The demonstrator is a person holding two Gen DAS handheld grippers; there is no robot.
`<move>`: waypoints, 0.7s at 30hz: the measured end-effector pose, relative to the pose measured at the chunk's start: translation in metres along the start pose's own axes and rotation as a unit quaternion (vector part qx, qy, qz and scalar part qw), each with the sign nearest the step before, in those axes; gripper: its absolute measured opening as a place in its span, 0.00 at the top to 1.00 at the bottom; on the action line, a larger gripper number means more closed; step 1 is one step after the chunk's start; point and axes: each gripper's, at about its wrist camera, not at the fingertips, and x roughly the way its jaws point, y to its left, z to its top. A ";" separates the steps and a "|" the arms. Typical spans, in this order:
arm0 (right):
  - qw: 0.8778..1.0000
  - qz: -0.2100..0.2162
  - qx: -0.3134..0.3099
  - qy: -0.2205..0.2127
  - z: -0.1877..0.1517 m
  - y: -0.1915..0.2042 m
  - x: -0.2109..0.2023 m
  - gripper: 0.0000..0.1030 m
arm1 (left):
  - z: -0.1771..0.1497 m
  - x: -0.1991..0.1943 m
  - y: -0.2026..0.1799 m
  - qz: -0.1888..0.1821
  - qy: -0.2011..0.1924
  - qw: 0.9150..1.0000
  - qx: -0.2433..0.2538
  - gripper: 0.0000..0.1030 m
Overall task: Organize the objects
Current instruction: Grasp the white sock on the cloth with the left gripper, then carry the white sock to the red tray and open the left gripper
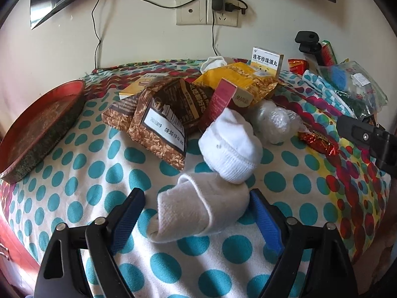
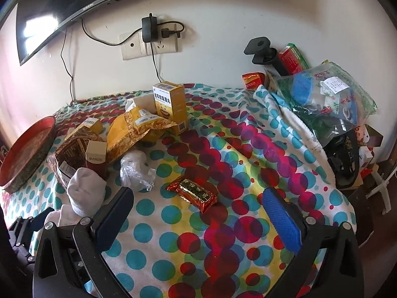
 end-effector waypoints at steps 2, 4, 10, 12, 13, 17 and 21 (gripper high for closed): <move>1.000 0.002 0.000 0.001 -0.001 0.000 0.000 0.00 | 0.001 -0.001 -0.001 -0.002 0.000 1.000 0.003 0.47; 1.000 0.010 0.004 0.007 -0.001 0.000 0.002 0.00 | 0.001 -0.003 -0.003 -0.003 0.000 1.000 0.007 0.56; 1.000 0.016 0.005 0.001 -0.001 -0.001 0.000 0.00 | -0.003 -0.027 0.013 -0.012 -0.004 1.000 -0.004 0.60; 1.000 0.022 0.010 0.000 -0.001 -0.001 0.000 0.00 | -0.004 -0.038 0.030 -0.004 -0.010 1.000 -0.013 0.60; 1.000 0.027 0.013 0.002 -0.001 -0.001 0.000 0.00 | -0.003 -0.044 0.040 0.001 -0.013 1.000 -0.022 0.60; 0.998 0.055 0.015 0.008 -0.002 0.005 0.003 0.00 | 0.012 -0.066 0.099 0.038 -0.032 0.995 -0.088 0.60; 0.998 0.067 0.000 0.004 -0.003 0.015 0.004 0.00 | 0.034 -0.079 0.168 0.093 -0.057 0.987 -0.121 0.60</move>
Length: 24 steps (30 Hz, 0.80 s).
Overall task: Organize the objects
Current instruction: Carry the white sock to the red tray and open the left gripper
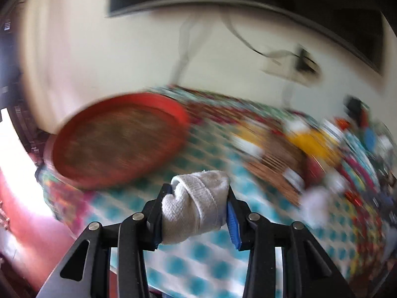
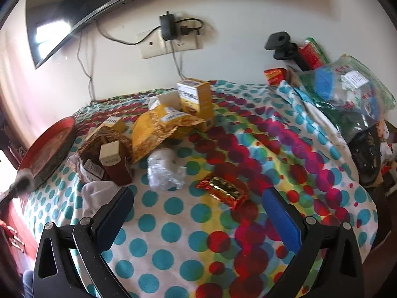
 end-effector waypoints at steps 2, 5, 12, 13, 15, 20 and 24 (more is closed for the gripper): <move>1.000 0.008 -0.011 -0.006 -0.001 0.006 -0.002 0.00 | 0.023 0.011 0.036 0.028 -0.002 0.999 -0.017 0.60; 0.999 0.020 -0.032 -0.019 -0.003 0.016 -0.006 0.00 | 0.039 0.033 0.075 0.054 0.017 0.997 -0.042 0.60; 0.996 0.033 -0.059 -0.050 -0.007 0.029 -0.015 0.00 | 0.052 0.083 0.133 0.117 0.044 0.989 -0.083 0.60; 0.996 0.043 -0.065 -0.049 -0.008 0.033 -0.014 0.00 | 0.052 0.088 0.138 0.122 0.045 0.988 -0.084 0.60; 0.994 0.064 -0.078 -0.042 -0.013 0.041 -0.012 0.00 | 0.054 0.100 0.142 0.136 0.047 0.986 -0.080 0.60; 0.987 0.094 -0.124 -0.029 -0.024 0.068 -0.005 0.00 | 0.055 0.113 0.152 0.136 0.053 0.985 -0.090 0.60; 0.988 0.078 -0.134 -0.028 -0.030 0.077 0.000 0.00 | 0.053 0.121 0.150 0.134 0.055 0.986 -0.081 0.60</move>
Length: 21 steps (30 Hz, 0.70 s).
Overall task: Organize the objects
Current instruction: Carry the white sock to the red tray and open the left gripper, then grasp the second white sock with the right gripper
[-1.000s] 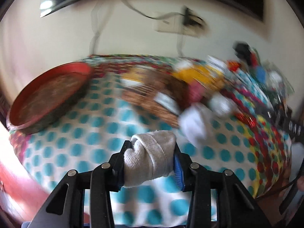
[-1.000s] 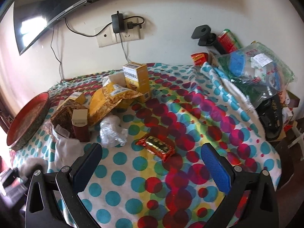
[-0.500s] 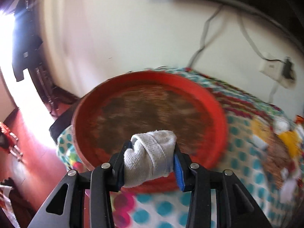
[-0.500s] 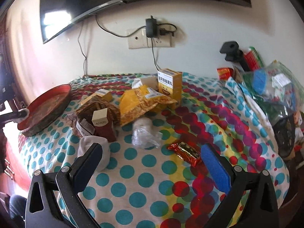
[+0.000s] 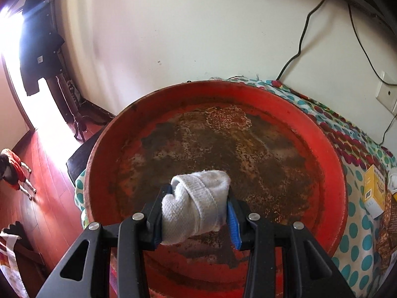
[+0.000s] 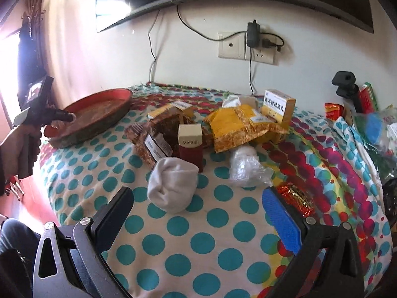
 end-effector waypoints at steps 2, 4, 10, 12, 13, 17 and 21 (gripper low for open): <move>1.000 -0.015 0.015 0.015 -0.002 -0.010 0.007 0.00 | -0.001 0.004 0.000 -0.007 0.005 1.000 -0.006 0.60; 0.998 -0.035 0.038 0.022 -0.007 -0.028 0.007 0.00 | -0.004 0.009 0.000 -0.010 0.015 1.000 -0.009 0.57; 0.999 -0.016 0.037 0.010 -0.010 -0.027 0.003 0.00 | -0.010 0.007 -0.003 -0.034 0.006 0.999 -0.010 0.47; 1.000 -0.011 0.014 0.005 -0.010 -0.015 0.002 0.00 | -0.010 -0.002 -0.003 -0.038 -0.011 0.999 -0.004 0.47; 1.000 -0.003 0.000 0.004 -0.010 -0.006 0.003 0.00 | -0.011 -0.008 -0.002 -0.040 -0.020 0.999 -0.001 0.47; 1.000 0.006 -0.025 0.010 -0.007 0.014 0.012 0.00 | -0.015 -0.035 0.008 -0.079 -0.060 0.995 0.001 0.35; 0.999 0.007 -0.028 0.017 -0.003 0.023 0.022 0.00 | -0.037 -0.066 0.024 -0.111 -0.081 0.990 0.000 0.35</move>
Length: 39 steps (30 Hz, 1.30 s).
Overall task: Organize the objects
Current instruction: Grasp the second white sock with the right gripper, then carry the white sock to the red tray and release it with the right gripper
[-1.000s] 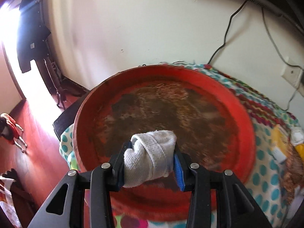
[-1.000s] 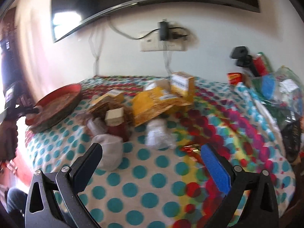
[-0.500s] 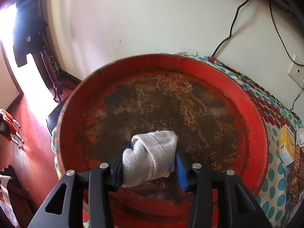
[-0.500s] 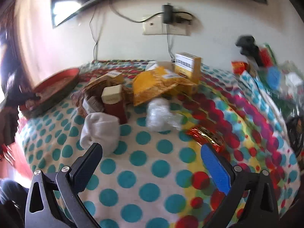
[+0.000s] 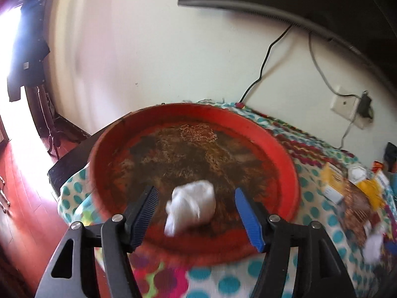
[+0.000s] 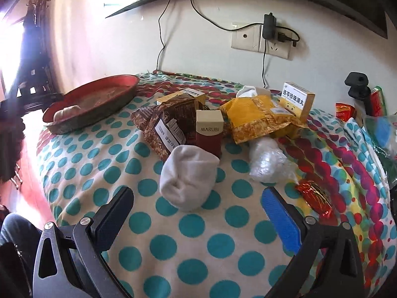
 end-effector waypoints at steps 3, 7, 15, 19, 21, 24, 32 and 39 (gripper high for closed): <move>1.000 0.001 0.007 0.006 0.003 0.001 0.007 0.00 | -0.024 -0.029 0.002 -0.012 -0.016 1.000 -0.010 0.32; 0.999 0.010 0.022 0.025 0.006 0.000 0.023 0.03 | -0.049 -0.052 -0.003 -0.015 -0.017 1.000 -0.019 0.32; 0.998 0.006 0.017 0.054 0.008 0.007 0.036 0.56 | -0.107 -0.064 -0.015 -0.048 0.024 0.998 -0.017 0.32; 0.998 -0.010 0.009 0.058 0.007 0.011 0.032 0.59 | -0.110 -0.067 -0.014 -0.065 0.026 0.997 -0.039 0.32; 0.999 -0.011 0.007 0.052 0.008 0.013 0.024 0.59 | -0.108 -0.072 -0.015 -0.070 0.017 0.997 -0.039 0.32; 0.999 -0.017 -0.016 0.035 0.012 0.025 0.004 0.59 | -0.104 -0.078 -0.018 -0.066 0.007 0.997 -0.035 0.32; 0.996 0.046 -0.077 0.005 0.065 0.093 0.001 0.59 | -0.101 -0.082 -0.016 -0.062 0.003 0.997 -0.045 0.32; 0.989 0.091 -0.113 0.011 0.103 0.164 0.048 0.59 | -0.099 -0.085 -0.006 -0.055 0.000 0.997 -0.058 0.32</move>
